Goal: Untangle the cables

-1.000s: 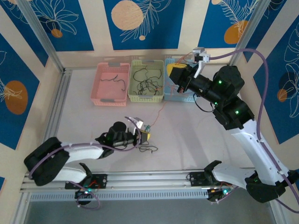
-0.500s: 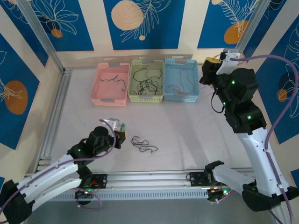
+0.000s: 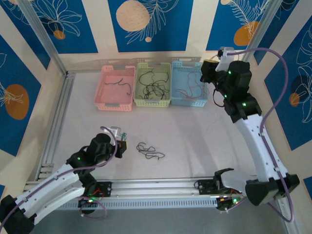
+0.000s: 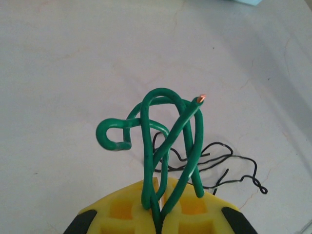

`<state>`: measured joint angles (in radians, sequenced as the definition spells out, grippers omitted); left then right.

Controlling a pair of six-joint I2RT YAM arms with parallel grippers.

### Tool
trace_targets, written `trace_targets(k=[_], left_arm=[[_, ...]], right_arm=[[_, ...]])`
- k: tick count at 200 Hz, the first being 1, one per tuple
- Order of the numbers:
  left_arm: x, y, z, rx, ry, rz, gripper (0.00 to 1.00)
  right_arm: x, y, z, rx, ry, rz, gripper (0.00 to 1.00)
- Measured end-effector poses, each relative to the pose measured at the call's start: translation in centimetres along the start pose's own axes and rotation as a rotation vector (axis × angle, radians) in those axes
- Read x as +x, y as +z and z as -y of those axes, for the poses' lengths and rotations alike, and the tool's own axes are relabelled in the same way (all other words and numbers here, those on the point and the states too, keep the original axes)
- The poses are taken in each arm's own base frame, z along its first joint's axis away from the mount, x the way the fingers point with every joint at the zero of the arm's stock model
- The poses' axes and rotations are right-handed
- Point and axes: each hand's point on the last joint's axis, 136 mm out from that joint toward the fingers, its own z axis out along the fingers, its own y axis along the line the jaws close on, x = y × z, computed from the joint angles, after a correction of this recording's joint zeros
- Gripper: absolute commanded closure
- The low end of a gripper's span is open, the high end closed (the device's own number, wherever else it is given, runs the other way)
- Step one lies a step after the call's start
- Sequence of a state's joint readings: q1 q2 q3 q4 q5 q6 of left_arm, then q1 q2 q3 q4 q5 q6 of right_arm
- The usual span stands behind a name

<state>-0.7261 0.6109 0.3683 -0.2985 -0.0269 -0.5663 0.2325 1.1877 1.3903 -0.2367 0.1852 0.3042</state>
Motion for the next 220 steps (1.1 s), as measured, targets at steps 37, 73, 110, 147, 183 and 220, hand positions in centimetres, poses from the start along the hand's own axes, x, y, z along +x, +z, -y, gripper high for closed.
trace_targets(k=[37, 73, 110, 147, 183, 220], left_arm=[[0.2, -0.1, 0.4, 0.022, 0.0, -0.016, 1.0], [0.4, -0.2, 0.6, 0.033, 0.007, -0.031, 1.0], [0.3, -0.5, 0.9, 0.044, 0.015, -0.029, 1.0], [0.3, -0.6, 1.0, 0.053, 0.015, -0.029, 1.0], [0.5, -0.6, 1.2, 0.064, 0.015, -0.039, 1.0], [0.6, -0.6, 1.4, 0.074, 0.015, -0.045, 1.0]], right_arm=[[-0.7, 4.5, 1.1, -0.001, 0.04, 0.015, 1.0], [-2.0, 9.0, 2.4, 0.004, 0.075, 0.043, 1.0], [-3.0, 13.3, 3.8, 0.008, 0.117, 0.058, 1.0], [-2.3, 17.4, 5.2, 0.019, 0.15, 0.043, 1.0], [2.1, 20.9, 7.5, 0.052, 0.209, -0.049, 1.0], [8.6, 22.8, 9.6, 0.099, 0.274, -0.18, 0.85]])
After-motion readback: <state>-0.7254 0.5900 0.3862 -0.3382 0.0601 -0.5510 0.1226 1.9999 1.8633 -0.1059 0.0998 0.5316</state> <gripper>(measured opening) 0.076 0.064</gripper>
